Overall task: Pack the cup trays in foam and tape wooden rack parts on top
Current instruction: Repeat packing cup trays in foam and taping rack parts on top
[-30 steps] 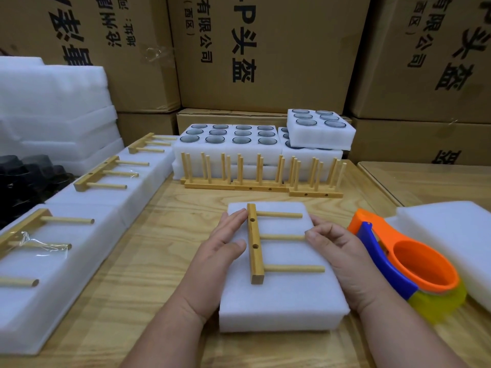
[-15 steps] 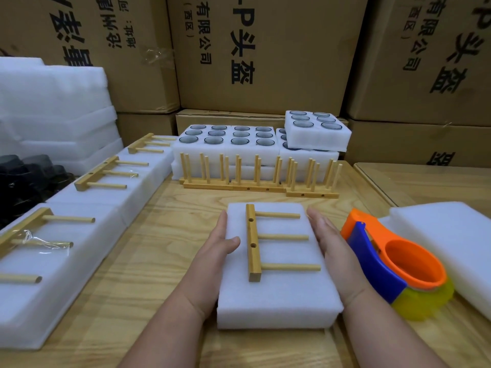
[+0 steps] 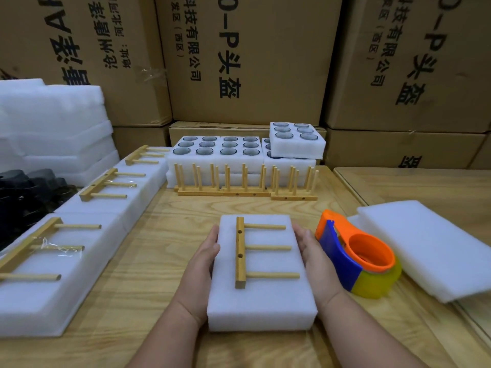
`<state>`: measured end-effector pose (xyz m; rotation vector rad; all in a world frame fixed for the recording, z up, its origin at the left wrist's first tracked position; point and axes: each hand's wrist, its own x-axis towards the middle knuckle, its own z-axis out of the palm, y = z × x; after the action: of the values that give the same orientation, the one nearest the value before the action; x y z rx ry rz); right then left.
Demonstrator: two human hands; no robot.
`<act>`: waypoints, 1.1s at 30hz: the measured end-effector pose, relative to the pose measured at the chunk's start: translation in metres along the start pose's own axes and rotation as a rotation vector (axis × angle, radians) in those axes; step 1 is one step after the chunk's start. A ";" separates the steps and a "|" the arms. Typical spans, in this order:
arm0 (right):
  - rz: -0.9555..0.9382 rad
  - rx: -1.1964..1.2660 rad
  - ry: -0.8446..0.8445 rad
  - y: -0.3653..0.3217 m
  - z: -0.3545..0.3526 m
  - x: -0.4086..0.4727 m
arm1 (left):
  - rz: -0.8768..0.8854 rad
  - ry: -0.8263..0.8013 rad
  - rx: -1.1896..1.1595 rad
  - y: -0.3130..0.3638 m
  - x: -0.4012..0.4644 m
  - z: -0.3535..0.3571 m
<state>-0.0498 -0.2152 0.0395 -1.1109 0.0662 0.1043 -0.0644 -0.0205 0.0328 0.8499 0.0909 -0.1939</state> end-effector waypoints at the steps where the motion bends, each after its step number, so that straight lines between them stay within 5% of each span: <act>1: 0.011 -0.004 0.036 -0.002 0.001 -0.002 | -0.001 -0.007 -0.026 0.000 -0.003 0.003; 10: 0.099 -0.149 0.075 -0.006 -0.011 -0.035 | 0.089 0.198 -0.086 -0.009 -0.028 -0.003; 13: -0.013 -0.464 0.040 -0.027 -0.014 -0.050 | 0.092 0.217 -0.150 -0.006 -0.033 -0.011; 18: -0.343 -1.151 0.290 -0.082 -0.024 -0.054 | 0.131 0.242 -0.177 -0.005 -0.031 -0.017; 21: -0.098 -1.541 0.409 -0.097 -0.030 -0.037 | 0.126 0.232 -0.199 -0.005 -0.030 -0.016; 24: 0.185 -1.857 0.307 -0.089 -0.032 -0.025 | 0.138 0.231 -0.195 -0.004 -0.031 -0.016; 29: 0.231 -1.950 0.316 -0.086 -0.037 -0.022 | 0.194 0.275 -0.134 -0.005 -0.041 -0.013; 33: 0.130 -1.766 0.308 -0.108 -0.032 -0.034 | 0.411 0.391 0.064 0.000 -0.062 -0.009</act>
<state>-0.0705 -0.2930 0.1251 -2.8853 0.3658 0.0946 -0.1252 -0.0056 0.0372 0.9436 0.2732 0.3585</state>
